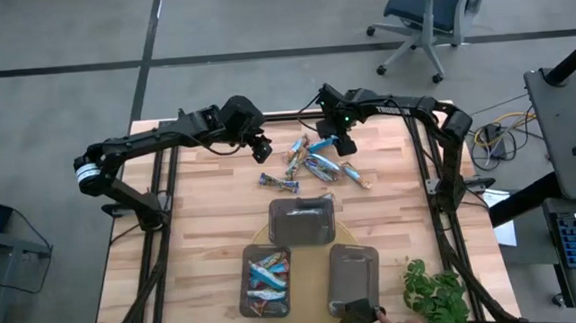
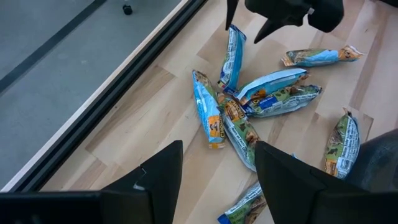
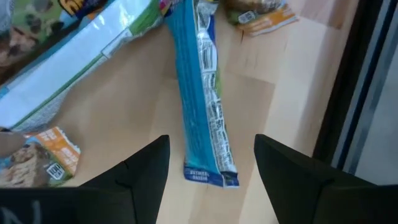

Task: Pick and place Granola Bars by type
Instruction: Adjust the blue granola bar on the table

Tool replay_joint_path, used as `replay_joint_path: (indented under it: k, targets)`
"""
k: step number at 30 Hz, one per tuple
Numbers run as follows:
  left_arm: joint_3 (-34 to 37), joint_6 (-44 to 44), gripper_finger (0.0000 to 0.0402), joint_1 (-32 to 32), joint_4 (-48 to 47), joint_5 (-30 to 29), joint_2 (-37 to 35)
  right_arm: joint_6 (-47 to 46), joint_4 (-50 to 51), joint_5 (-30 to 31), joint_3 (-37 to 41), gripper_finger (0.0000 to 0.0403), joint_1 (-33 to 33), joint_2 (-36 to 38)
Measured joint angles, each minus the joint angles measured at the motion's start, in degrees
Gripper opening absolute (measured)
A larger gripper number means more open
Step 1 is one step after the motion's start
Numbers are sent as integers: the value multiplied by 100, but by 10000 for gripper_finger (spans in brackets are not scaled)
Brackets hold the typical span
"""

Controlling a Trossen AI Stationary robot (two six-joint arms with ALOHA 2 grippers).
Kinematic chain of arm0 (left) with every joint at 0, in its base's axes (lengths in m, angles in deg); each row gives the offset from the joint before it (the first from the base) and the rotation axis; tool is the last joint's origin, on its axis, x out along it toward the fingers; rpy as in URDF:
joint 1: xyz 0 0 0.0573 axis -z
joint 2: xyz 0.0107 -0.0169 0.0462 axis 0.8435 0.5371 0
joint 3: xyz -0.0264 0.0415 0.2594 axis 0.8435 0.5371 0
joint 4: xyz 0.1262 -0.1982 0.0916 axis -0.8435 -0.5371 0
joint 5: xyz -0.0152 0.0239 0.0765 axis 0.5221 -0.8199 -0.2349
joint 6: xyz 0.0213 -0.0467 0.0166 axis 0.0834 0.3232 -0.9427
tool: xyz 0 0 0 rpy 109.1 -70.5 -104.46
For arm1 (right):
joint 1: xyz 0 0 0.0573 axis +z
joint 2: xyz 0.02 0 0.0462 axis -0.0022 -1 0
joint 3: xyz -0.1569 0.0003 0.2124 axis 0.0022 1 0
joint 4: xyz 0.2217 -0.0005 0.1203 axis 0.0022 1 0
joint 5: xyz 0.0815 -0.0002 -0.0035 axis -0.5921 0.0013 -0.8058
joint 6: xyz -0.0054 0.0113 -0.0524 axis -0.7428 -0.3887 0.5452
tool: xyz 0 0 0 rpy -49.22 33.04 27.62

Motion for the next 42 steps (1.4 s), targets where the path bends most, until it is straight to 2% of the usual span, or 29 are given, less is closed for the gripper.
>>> replay_joint_path:
  k: [13, 27, 42]
  targets:
    - [0, 4, 183, -2, 20, -93, 0, -198, -6, 105, -142, 226, 18, 146]
    - [0, 70, 183, -2, 20, -106, 0, -420, 465, 99, -123, 226, 18, 146]
    - [0, 74, 183, -2, 20, -108, 0, -386, 620, -243, -101, 226, 18, 147]
